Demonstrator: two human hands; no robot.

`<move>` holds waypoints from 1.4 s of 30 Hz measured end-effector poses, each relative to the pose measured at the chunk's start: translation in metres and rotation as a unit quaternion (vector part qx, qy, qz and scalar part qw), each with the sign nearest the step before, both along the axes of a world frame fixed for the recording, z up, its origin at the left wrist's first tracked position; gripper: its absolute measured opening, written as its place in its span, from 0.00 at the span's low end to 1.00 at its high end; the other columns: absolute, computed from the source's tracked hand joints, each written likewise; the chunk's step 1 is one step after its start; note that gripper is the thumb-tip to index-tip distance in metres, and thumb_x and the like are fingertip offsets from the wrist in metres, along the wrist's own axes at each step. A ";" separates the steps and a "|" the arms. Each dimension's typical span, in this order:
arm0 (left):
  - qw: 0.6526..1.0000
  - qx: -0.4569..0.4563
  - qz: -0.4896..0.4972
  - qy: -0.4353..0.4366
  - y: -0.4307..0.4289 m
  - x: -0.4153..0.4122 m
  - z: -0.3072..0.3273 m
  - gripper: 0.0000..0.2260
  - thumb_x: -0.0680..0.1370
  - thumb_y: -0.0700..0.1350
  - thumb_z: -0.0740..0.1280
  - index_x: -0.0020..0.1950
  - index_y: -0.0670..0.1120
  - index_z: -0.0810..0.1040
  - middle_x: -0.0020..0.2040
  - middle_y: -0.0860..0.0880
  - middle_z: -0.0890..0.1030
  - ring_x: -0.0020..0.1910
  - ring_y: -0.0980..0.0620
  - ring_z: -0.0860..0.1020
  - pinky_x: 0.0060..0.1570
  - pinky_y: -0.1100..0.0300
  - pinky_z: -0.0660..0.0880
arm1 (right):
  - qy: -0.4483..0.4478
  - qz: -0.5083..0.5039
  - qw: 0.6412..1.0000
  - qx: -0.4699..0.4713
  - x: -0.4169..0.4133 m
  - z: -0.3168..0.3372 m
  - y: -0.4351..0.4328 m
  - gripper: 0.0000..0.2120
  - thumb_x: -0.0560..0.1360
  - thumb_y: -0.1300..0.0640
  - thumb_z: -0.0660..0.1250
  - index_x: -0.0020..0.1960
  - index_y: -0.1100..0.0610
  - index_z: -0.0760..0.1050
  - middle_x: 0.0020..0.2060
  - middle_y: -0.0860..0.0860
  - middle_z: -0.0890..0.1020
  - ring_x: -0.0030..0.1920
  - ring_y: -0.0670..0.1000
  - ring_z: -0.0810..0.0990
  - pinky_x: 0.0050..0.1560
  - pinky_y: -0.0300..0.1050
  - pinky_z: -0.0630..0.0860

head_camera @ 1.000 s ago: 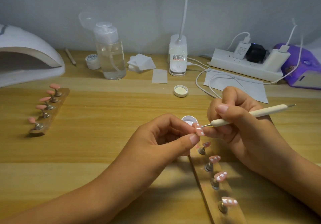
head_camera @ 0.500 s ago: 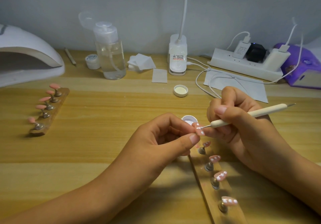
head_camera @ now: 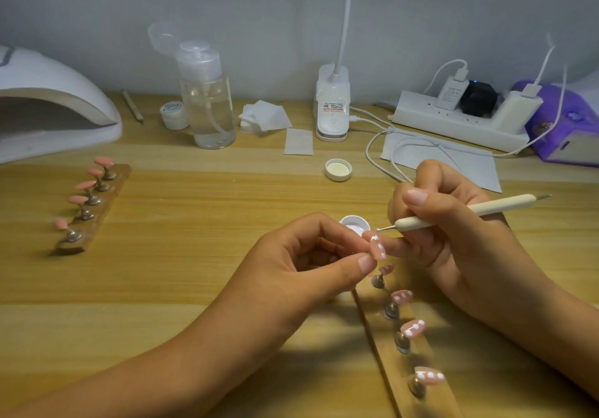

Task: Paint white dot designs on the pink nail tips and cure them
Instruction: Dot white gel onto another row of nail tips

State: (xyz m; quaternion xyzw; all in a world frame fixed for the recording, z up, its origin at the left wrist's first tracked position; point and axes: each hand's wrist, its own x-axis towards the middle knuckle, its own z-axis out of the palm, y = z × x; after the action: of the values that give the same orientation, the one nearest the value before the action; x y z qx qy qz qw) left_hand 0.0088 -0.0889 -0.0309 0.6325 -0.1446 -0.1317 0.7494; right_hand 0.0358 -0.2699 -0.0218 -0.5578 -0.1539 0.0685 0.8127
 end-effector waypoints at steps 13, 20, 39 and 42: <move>1.000 -0.007 0.002 0.001 0.000 0.001 -0.003 0.03 0.68 0.42 0.72 0.40 0.48 0.83 0.38 0.52 0.83 0.35 0.59 0.77 0.38 0.68 0.74 | -0.011 0.005 1.000 -0.005 0.002 -0.004 -0.001 0.09 0.68 0.60 0.67 0.31 0.52 0.71 0.26 0.48 0.72 0.28 0.43 0.72 0.33 0.39 0.79; 1.000 -0.007 0.008 0.003 0.000 0.001 -0.004 0.03 0.67 0.43 0.73 0.39 0.49 0.83 0.39 0.50 0.83 0.36 0.58 0.77 0.38 0.68 0.74 | 0.006 0.005 1.000 -0.001 0.001 -0.003 -0.002 0.08 0.67 0.60 0.68 0.32 0.54 0.71 0.28 0.50 0.72 0.29 0.44 0.73 0.32 0.38 0.79; 0.922 0.136 -0.011 -0.362 0.001 -0.030 0.011 0.02 0.72 0.45 0.73 0.43 0.49 0.82 0.40 0.56 0.75 0.39 0.57 0.72 0.40 0.68 0.68 | 0.040 -0.102 0.994 0.008 0.014 0.000 -0.009 0.14 0.79 0.58 0.61 0.35 0.52 0.65 0.25 0.46 0.67 0.28 0.43 0.68 0.41 0.39 0.78; 0.849 0.233 -0.034 -0.473 -0.004 -0.036 0.007 0.07 0.75 0.49 0.70 0.41 0.48 0.84 0.37 0.53 0.74 0.40 0.60 0.68 0.52 0.76 0.61 | 0.038 -0.107 0.994 0.007 0.015 0.001 -0.009 0.15 0.79 0.56 0.61 0.34 0.50 0.69 0.24 0.46 0.69 0.27 0.43 0.69 0.40 0.39 0.78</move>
State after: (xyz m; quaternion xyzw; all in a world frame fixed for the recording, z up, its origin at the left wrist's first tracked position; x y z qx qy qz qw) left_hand -0.0276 -0.0926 -0.0239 0.7693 -0.4679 0.1287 0.4157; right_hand 0.0505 -0.2789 -0.0212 -0.5627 -0.0632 0.0010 0.8242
